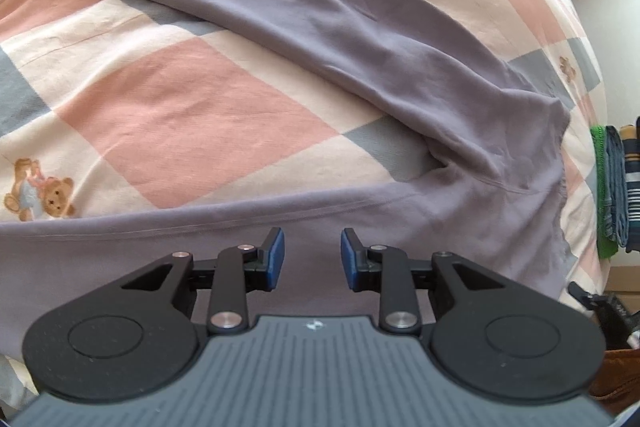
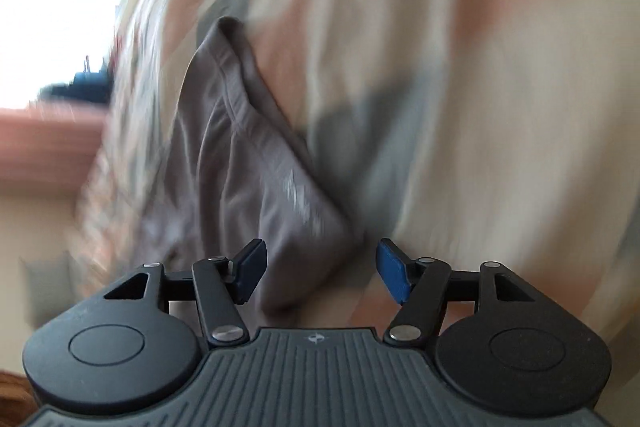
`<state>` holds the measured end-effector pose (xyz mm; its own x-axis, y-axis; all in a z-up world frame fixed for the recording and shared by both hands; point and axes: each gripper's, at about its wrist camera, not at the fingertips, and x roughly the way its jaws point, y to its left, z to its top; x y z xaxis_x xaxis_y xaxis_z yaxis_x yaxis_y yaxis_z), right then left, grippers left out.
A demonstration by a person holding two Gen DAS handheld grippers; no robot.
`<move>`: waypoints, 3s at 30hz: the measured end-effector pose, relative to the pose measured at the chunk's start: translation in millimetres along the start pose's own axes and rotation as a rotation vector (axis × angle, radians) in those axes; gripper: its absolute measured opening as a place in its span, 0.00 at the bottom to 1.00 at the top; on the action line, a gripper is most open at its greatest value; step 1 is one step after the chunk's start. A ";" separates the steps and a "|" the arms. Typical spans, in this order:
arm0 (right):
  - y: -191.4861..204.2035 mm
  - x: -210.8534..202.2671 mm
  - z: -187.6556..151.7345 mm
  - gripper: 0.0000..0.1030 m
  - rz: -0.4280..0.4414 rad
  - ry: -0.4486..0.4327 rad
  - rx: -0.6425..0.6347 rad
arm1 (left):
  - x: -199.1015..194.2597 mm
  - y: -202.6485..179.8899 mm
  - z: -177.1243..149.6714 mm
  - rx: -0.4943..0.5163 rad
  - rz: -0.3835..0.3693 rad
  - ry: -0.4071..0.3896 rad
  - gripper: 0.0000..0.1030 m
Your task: Fold clothes
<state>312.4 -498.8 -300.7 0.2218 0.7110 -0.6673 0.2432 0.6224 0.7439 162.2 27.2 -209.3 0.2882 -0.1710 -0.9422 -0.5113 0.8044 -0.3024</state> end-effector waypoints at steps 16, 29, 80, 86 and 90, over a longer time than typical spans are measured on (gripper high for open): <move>83.5 -25.0 -17.9 0.01 -0.331 -0.207 -0.046 | -4.3 -20.5 -12.8 0.035 -0.030 -0.002 0.26; 125.1 -15.1 54.7 0.46 -0.287 -0.215 -0.326 | -14.2 -18.4 -5.4 0.043 -0.037 -0.046 0.29; 82.6 31.2 -11.0 0.28 -0.632 -0.047 -0.645 | -43.2 84.6 -63.6 -0.189 0.144 -0.046 0.30; 125.3 27.5 -50.3 0.37 -0.526 -0.118 -0.714 | -64.8 143.7 -95.9 -0.245 0.219 -0.148 0.30; 134.5 71.1 -93.2 0.50 -0.454 -0.009 -0.773 | -51.6 195.4 -99.1 -0.270 0.314 -0.175 0.30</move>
<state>272.9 -334.0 -244.9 0.2677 0.3415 -0.9009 -0.3937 0.8922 0.2212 -32.8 136.9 -234.0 0.2061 0.1756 -0.9626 -0.7821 0.6207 -0.0542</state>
